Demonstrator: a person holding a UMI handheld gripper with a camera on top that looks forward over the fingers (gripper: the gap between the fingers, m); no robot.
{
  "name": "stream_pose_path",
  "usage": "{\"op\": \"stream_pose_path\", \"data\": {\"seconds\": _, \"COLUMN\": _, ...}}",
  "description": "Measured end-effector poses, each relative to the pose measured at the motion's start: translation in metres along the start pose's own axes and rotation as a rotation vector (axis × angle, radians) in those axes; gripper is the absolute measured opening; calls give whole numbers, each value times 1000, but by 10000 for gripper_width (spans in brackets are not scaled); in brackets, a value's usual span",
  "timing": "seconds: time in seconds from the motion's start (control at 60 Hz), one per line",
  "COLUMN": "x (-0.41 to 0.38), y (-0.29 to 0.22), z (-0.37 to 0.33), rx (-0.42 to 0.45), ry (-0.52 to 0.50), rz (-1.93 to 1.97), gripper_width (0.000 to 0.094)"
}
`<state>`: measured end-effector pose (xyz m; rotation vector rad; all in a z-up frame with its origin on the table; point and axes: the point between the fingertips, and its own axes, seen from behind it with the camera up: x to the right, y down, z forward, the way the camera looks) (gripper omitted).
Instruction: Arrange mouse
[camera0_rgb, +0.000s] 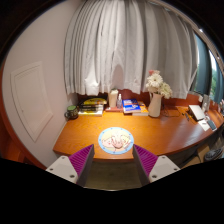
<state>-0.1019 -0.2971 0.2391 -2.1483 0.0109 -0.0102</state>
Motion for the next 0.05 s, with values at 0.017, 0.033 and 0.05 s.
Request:
{"op": "stream_pose_path", "data": {"seconds": 0.017, "x": -1, "y": 0, "z": 0, "rx": 0, "ry": -1, "rz": 0, "gripper_width": 756}}
{"op": "stream_pose_path", "data": {"seconds": 0.033, "x": -1, "y": 0, "z": 0, "rx": 1, "ry": -2, "rz": 0, "gripper_width": 757}}
{"op": "stream_pose_path", "data": {"seconds": 0.05, "x": -1, "y": -1, "z": 0, "rx": 1, "ry": -2, "rz": 0, "gripper_width": 757}}
